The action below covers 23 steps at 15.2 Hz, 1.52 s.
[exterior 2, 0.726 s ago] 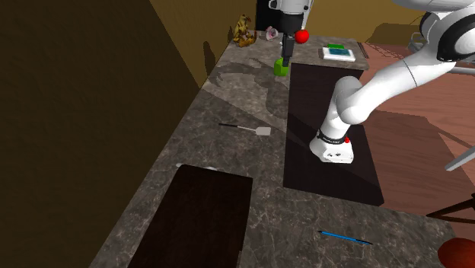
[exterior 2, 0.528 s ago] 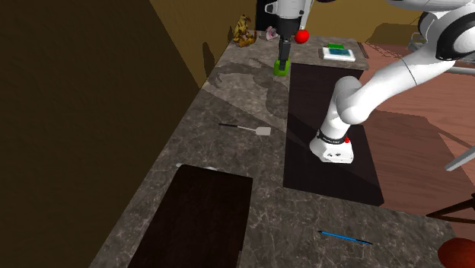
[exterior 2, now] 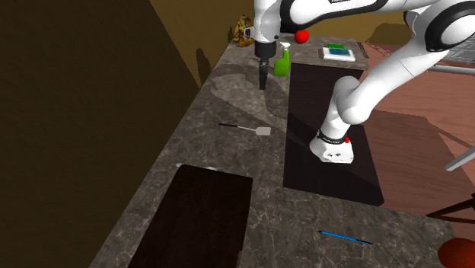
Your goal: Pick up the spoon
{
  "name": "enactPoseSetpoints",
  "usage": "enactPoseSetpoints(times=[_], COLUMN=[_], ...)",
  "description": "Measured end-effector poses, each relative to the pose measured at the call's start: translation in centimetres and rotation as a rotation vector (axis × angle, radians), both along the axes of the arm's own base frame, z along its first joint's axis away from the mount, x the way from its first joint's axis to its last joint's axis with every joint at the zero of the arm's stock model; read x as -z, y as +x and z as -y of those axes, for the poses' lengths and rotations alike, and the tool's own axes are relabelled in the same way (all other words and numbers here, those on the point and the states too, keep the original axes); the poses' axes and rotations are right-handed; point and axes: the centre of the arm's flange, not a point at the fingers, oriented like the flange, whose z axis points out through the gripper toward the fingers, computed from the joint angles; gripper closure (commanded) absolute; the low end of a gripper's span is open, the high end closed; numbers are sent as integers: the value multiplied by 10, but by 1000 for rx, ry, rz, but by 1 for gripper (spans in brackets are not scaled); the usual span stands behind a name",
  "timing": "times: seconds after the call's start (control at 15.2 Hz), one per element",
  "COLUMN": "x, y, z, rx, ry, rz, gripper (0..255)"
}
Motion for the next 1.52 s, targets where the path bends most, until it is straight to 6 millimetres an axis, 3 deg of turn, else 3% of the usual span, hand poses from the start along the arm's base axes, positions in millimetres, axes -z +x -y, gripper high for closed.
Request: enactPoseSetpoints(times=[0.46, 0.66, 1.52], x=[55, 80, 187], y=[54, 78, 179], z=[-57, -72, -166], rx=[12, 17, 39], ry=[10, 14, 34], rz=[-21, -31, -70], gripper=[0, 0, 0])
